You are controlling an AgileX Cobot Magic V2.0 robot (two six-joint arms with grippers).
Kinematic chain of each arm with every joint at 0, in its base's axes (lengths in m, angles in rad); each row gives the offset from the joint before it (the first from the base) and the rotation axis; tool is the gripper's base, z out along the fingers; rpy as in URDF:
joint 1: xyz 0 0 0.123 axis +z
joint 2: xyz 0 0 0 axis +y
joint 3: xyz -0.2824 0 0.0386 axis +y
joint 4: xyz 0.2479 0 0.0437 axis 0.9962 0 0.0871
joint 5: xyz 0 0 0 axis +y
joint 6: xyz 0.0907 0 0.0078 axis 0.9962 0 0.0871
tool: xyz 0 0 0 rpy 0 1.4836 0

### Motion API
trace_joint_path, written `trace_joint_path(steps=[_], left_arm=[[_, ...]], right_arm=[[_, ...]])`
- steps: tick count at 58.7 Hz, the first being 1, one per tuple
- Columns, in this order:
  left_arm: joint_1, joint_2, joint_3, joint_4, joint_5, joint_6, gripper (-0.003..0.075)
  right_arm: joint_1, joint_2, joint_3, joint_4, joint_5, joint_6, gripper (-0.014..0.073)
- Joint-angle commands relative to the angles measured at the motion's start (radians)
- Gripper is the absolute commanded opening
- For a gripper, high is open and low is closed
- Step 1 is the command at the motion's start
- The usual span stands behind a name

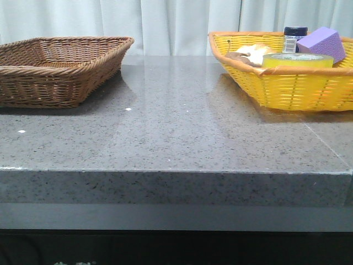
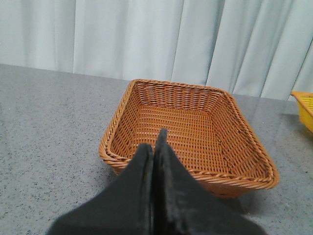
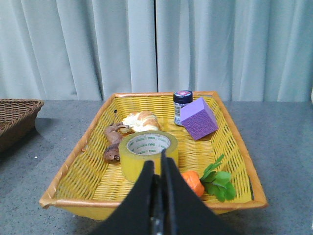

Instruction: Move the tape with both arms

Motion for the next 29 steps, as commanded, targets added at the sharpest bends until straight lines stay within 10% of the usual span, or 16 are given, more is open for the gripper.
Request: trace_joint_path(steps=[1,22,29], left_arm=[[0.003,0.097,-0.081,-0.010,-0.080,-0.009,-0.0020],[0.003,0.171,-0.101,-0.010,-0.169,-0.009,-0.0015],[0.003,0.171,-0.101,-0.010,-0.166,-0.009,0.0118]], right_arm=[[-0.006,0.098,-0.110,0.012,-0.021,-0.009,-0.0067],[-0.005,0.226,-0.188,0.012,-0.016,-0.009,-0.0067],[-0.005,0.226,-0.188,0.012,-0.017,-0.009,-0.0041]])
